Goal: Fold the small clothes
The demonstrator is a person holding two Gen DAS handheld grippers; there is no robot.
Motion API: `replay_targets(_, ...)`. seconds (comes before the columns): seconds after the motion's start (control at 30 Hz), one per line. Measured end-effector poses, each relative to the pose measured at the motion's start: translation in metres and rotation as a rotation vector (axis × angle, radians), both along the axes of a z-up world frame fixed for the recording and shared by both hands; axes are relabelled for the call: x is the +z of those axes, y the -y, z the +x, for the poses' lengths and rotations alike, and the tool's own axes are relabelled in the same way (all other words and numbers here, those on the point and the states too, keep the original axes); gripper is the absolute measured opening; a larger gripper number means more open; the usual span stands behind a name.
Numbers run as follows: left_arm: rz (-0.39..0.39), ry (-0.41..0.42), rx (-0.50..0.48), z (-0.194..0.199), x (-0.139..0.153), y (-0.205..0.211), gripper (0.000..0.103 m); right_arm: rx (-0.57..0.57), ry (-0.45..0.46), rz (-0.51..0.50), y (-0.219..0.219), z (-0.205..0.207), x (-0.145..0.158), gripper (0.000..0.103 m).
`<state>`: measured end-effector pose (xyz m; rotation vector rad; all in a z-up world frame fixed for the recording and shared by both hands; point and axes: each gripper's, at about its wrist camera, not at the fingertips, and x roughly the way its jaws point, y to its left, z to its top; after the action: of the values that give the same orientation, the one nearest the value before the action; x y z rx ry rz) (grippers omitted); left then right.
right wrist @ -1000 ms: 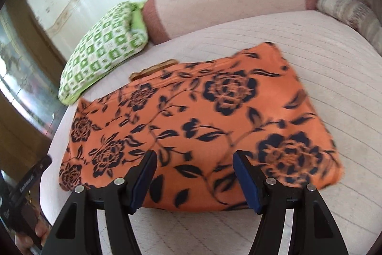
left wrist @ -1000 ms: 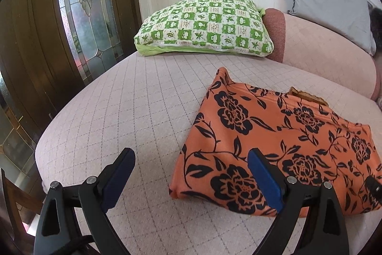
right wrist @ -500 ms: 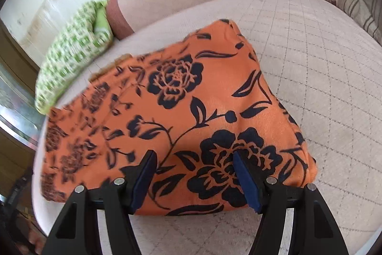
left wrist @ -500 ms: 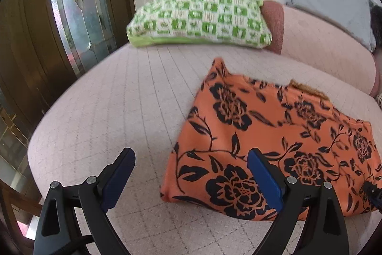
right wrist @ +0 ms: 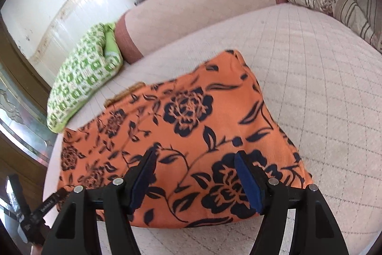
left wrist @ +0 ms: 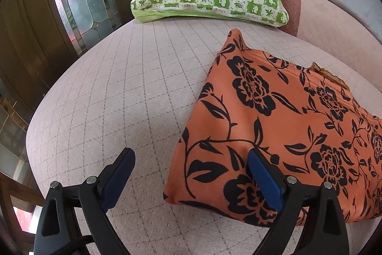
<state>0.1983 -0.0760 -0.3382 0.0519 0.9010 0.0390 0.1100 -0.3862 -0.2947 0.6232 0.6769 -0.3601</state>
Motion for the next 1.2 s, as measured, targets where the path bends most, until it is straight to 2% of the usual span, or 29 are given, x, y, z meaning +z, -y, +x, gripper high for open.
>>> replay_targets(0.17, 0.005, 0.034, -0.017, -0.013, 0.006, 0.0, 0.095, 0.047, 0.041, 0.047, -0.005, -0.005, 0.004, 0.072)
replay_targets(0.37, 0.046, 0.098, -0.029, -0.029, 0.017, -0.004, 0.095, 0.074, 0.073, 0.051, -0.013, -0.026, 0.012, 0.072)
replay_targets(0.57, 0.039, 0.089, -0.024, -0.033, 0.019, -0.012, 0.095, 0.054, 0.072, 0.147, -0.006, -0.049, 0.002, 0.072)
replay_targets(0.63, -0.011, 0.049, -0.031, -0.037, 0.019, -0.017, 0.095, 0.054, 0.07, 0.206, -0.003, -0.054, -0.005, 0.072)
replay_targets(0.8, -0.256, -0.121, -0.029, -0.05, 0.0, -0.036, 0.095, 0.056, 0.069, 0.429, 0.002, -0.064, -0.033, 0.072)
replay_targets(0.87, -0.282, -0.153, -0.006, -0.043, -0.006, -0.039, 0.095, 0.045, 0.075, 0.487, 0.004, -0.061, -0.041, 0.072)
replay_targets(0.93, -0.3, -0.177, 0.023, -0.034, -0.012, -0.043, 0.095, 0.043, 0.095, 0.481, 0.003, -0.059, -0.039, 0.072)
replay_targets(1.0, -0.378, -0.215, 0.029, -0.026, -0.02, -0.046, 0.095, 0.05, 0.121, 0.455, 0.0, -0.056, -0.033, 0.072)
replay_targets(1.03, -0.39, -0.217, 0.04, -0.023, -0.022, -0.046, 0.095, 0.058, 0.133, 0.434, -0.002, -0.054, -0.03, 0.072)
replay_targets(1.1, -0.43, -0.176, 0.04, -0.02, -0.019, -0.041, 0.095, 0.069, 0.147, 0.402, -0.006, -0.049, -0.026, 0.072)
replay_targets(1.17, -0.517, -0.176, 0.011, -0.013, -0.019, -0.034, 0.095, 0.079, 0.146, 0.405, -0.01, -0.043, -0.027, 0.072)
replay_targets(1.2, -0.519, -0.175, 0.004, -0.01, -0.021, -0.029, 0.095, 0.086, 0.14, 0.412, -0.012, -0.04, -0.029, 0.072)
